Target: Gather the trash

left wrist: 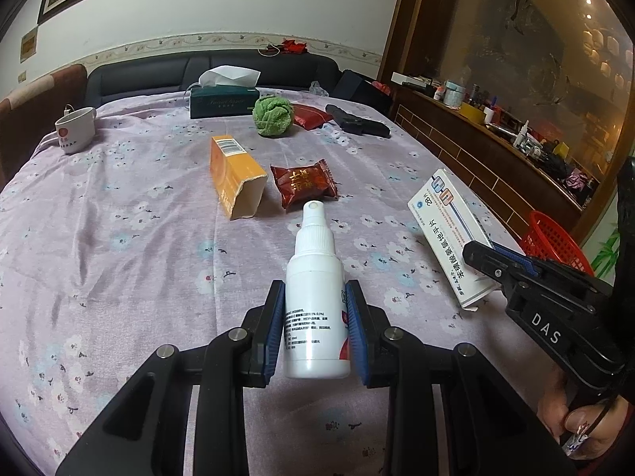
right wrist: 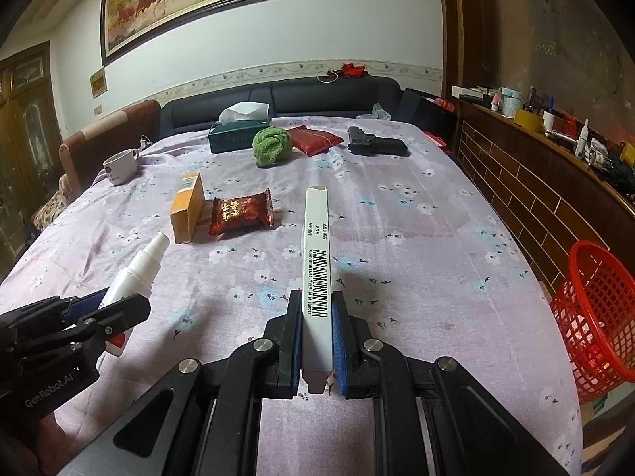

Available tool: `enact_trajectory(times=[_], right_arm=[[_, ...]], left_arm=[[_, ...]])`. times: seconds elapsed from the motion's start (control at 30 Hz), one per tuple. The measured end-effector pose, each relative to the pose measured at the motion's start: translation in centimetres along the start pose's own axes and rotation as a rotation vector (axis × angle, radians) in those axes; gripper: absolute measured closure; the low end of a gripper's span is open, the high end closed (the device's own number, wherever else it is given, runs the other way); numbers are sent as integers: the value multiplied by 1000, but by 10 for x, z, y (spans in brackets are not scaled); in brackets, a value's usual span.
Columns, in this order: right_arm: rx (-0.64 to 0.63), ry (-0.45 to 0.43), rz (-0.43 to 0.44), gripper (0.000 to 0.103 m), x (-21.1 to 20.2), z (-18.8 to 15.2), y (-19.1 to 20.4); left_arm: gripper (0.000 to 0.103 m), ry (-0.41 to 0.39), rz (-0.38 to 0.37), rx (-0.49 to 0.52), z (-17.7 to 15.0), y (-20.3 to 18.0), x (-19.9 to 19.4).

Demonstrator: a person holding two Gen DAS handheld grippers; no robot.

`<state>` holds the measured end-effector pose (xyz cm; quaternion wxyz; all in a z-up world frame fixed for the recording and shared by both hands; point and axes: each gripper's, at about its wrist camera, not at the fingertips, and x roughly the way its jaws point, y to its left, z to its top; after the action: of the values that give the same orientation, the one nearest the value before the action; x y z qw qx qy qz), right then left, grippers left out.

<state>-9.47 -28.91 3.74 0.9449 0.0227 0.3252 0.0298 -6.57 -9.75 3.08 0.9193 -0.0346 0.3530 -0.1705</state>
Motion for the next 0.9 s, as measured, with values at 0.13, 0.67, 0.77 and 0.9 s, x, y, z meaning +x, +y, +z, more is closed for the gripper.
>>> enact_trajectory(times=[0.13,0.67,0.77,0.9], right_arm=[[-1,-3,-2,89,-4,-1,1],[-21,-8,-11,89,-12,-4,3],[-20,-8,-13,89,-13,-4,3],[-19,-7,-15,89,-13,-4,3]], left_arm=[[74,-1,-2,1,0,-1,-2],[74,-16,7,23,0,-11,-13],[74,-15,5,25,0,-12,-13],[74,-10,5,30,-1,-13,-12]])
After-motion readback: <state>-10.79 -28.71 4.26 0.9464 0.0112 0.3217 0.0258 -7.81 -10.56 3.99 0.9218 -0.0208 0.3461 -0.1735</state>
